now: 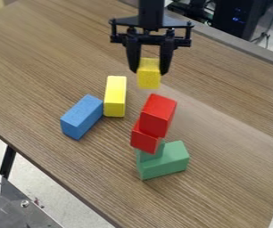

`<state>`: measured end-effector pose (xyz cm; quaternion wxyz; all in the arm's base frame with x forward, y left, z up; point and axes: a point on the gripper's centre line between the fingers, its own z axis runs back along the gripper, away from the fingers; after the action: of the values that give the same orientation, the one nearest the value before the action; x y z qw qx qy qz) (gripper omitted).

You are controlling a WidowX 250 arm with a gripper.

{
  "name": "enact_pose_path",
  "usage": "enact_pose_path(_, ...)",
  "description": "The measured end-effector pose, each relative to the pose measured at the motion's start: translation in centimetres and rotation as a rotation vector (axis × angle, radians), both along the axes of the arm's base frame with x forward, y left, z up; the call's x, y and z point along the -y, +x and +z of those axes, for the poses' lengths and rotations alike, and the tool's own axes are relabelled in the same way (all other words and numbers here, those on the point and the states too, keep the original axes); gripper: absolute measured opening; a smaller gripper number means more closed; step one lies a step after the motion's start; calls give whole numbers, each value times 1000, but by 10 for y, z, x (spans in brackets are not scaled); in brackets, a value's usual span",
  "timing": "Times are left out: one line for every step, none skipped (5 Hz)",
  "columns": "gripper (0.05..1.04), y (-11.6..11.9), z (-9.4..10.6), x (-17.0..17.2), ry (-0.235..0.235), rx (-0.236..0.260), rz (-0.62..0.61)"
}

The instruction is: Put the yellow block on top of the red arch

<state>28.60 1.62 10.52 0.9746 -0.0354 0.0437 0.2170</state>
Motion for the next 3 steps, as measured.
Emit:
enact_pose_path(541,-22,43,3,-21,91,-263)
enact_pose_path(541,-43,71,5,-19,154,-396)
enact_pose_path(541,-66,103,15,-28,300,-481)
